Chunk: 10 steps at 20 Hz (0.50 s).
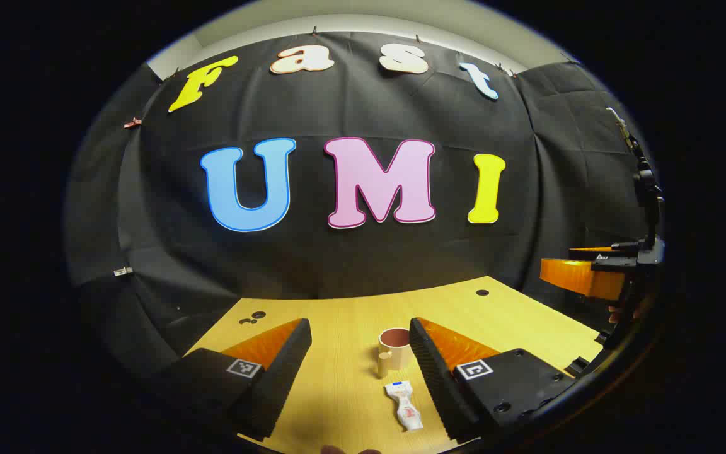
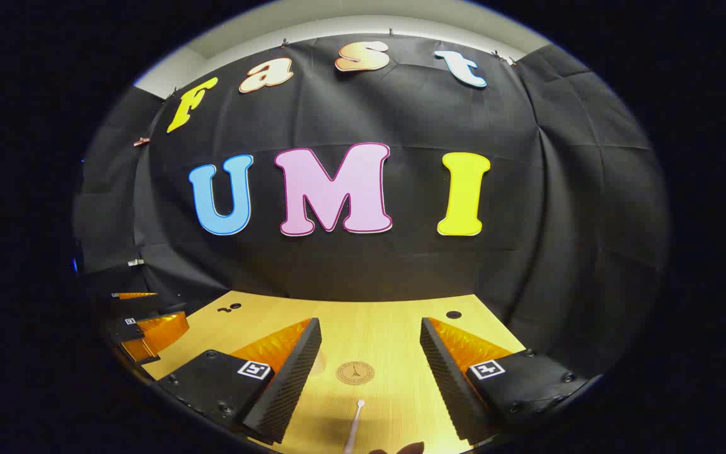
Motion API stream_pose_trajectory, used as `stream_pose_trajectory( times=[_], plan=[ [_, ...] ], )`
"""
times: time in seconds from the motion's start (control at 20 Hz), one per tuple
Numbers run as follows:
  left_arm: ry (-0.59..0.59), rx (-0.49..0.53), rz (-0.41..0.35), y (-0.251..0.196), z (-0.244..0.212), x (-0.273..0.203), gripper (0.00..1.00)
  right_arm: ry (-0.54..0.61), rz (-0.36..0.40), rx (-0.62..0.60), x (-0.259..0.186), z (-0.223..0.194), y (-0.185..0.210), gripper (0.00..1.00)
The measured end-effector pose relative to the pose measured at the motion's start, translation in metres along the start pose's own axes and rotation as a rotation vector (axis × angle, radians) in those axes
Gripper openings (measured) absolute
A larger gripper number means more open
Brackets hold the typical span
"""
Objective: Put the toothbrush and toothpaste on the desktop into the cup, then pick up the cup and place it on the coaster on the desktop.
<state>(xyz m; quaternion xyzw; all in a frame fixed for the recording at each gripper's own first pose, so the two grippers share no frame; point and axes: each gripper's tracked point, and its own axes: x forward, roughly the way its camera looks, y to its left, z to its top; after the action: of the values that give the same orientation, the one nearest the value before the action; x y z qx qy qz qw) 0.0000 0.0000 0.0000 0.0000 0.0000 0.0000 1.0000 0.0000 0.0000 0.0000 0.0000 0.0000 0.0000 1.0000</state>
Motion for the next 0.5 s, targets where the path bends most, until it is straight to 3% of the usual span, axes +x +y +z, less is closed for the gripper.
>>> stream_pose_trajectory(
  times=[0.5],
  plan=[
    [0.078,0.017,-0.041,-0.024,-0.029,0.014,0.96,0.048,-0.009,0.000,0.002,-0.016,-0.009,0.98]
  ],
)
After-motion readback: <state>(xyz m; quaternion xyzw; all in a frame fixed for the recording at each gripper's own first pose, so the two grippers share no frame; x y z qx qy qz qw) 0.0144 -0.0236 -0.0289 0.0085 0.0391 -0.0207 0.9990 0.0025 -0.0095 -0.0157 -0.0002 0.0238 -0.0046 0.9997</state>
